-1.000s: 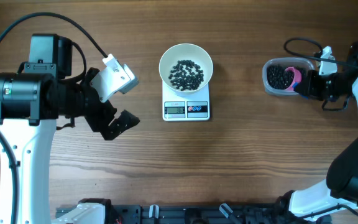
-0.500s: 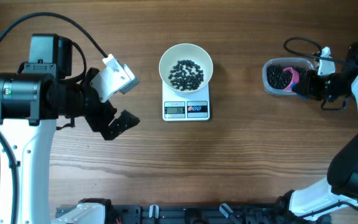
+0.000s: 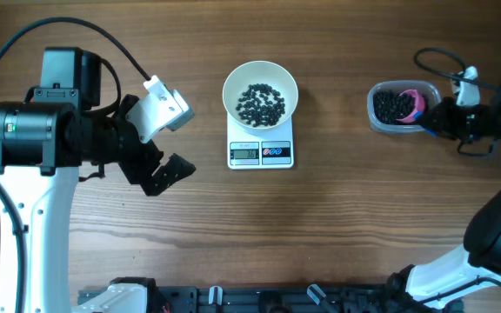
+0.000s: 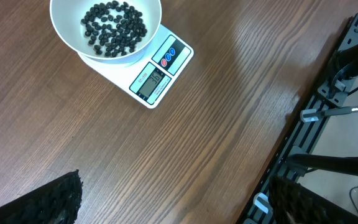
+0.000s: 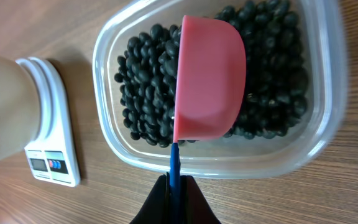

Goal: Scoop item into bowl and weigh 150g on scale

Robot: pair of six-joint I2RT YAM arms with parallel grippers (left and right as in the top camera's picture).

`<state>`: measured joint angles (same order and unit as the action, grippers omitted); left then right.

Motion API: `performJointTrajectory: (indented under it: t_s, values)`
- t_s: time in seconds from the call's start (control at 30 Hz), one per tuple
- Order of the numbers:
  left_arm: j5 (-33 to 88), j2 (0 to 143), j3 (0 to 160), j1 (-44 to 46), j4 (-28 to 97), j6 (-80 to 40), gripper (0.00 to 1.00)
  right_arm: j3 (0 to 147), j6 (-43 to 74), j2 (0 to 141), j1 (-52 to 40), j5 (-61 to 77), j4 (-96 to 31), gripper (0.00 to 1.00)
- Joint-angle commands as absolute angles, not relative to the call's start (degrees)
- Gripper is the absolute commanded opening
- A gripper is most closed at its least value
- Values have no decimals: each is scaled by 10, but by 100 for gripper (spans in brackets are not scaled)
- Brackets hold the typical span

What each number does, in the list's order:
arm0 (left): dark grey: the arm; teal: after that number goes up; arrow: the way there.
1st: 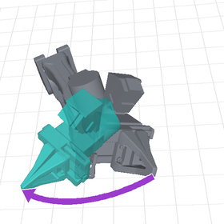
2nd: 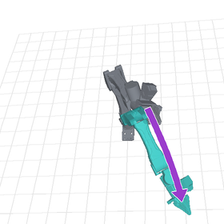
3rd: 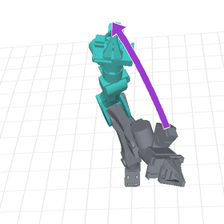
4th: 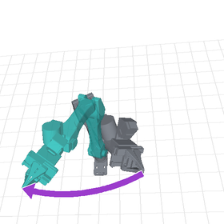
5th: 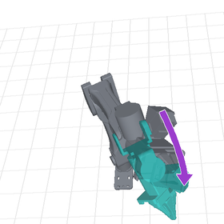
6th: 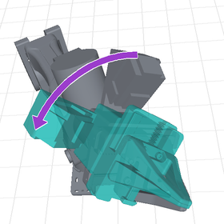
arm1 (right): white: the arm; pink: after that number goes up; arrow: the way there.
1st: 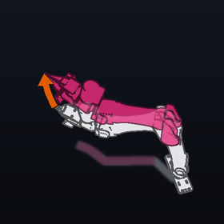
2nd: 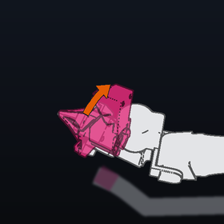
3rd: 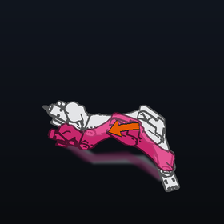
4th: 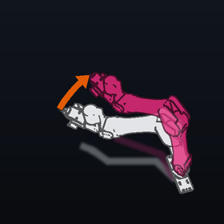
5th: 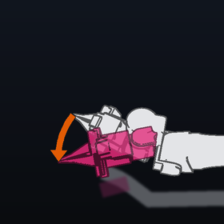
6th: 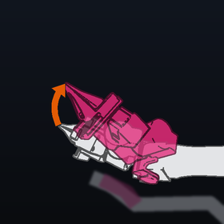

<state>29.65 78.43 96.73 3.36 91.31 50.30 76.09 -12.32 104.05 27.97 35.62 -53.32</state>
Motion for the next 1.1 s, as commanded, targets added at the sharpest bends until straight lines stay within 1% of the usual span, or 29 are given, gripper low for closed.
performJointTrajectory:
  t_s: [0.0, 0.4, 0.7, 1.07]
  values:
    - [295, 779, 974, 30, 914, 510, 100, 754, -150, 1046, 294, 424, -532, 4]
    - [295, 779, 974, 30, 914, 510, 100, 754, -153, 1046, 309, 474, -536, 4]
    - [295, 779, 974, 30, 914, 510, 100, 754, -150, 1046, 340, 506, -570, 4]
    - [295, 779, 974, 30, 914, 510, 100, 754, -148, 1046, 341, 575, -604, 4]
